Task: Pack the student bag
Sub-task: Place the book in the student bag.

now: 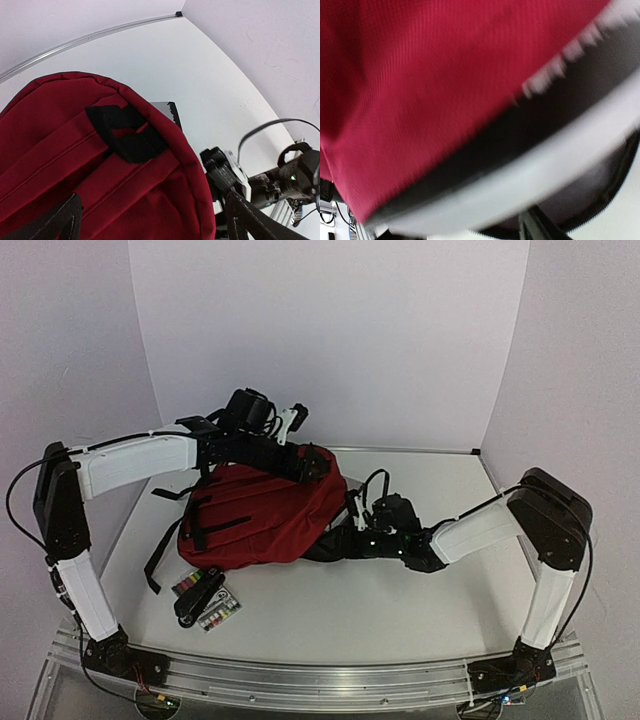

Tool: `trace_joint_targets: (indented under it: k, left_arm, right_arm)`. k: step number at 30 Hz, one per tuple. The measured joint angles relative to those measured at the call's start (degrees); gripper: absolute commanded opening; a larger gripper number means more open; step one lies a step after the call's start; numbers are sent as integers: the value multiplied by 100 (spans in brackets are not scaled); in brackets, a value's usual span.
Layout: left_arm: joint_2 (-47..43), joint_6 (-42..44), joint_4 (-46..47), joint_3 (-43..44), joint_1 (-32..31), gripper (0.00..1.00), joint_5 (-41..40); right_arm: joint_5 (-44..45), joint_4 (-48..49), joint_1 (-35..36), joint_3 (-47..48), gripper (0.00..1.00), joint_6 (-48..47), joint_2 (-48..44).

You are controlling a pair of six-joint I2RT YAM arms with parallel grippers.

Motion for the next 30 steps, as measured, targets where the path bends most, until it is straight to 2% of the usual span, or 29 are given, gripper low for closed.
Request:
trace_joint_targets:
  k: [5, 10, 11, 12, 14, 20, 22, 23, 30]
  left_arm:
    - [742, 256, -246, 695, -380, 100, -666]
    - [1184, 434, -388, 972, -730, 99, -1357]
    - [1272, 460, -456, 1051, -762, 97, -1487]
    - [1356, 481, -521, 1127, -789, 91, -1616]
    - [1508, 496, -617, 1249, -822, 69, -1894]
    - [1584, 572, -658, 1290, -907, 16, -2564]
    - [1514, 606, -549, 1213, -946, 4, -2638]
    - [1467, 582, -498, 1163, -956, 0, -2657]
    - [829, 399, -175, 668, -947, 0, -2649]
  right_arm:
    - [86, 13, -11, -530, 78, 145, -227]
    - [256, -11, -49, -1027, 85, 328, -469]
    - [288, -8, -53, -1105, 86, 361, -536]
    - [322, -7, -57, -1182, 87, 391, -610]
    - [420, -16, -70, -1326, 88, 466, -802]
    - [759, -97, -139, -1558, 92, 740, -1472]
    - [815, -128, -227, -1602, 94, 861, -1663]
    - [831, -141, -282, -1623, 95, 924, -1743]
    - [698, -186, -802, -1657, 98, 1373, -2130]
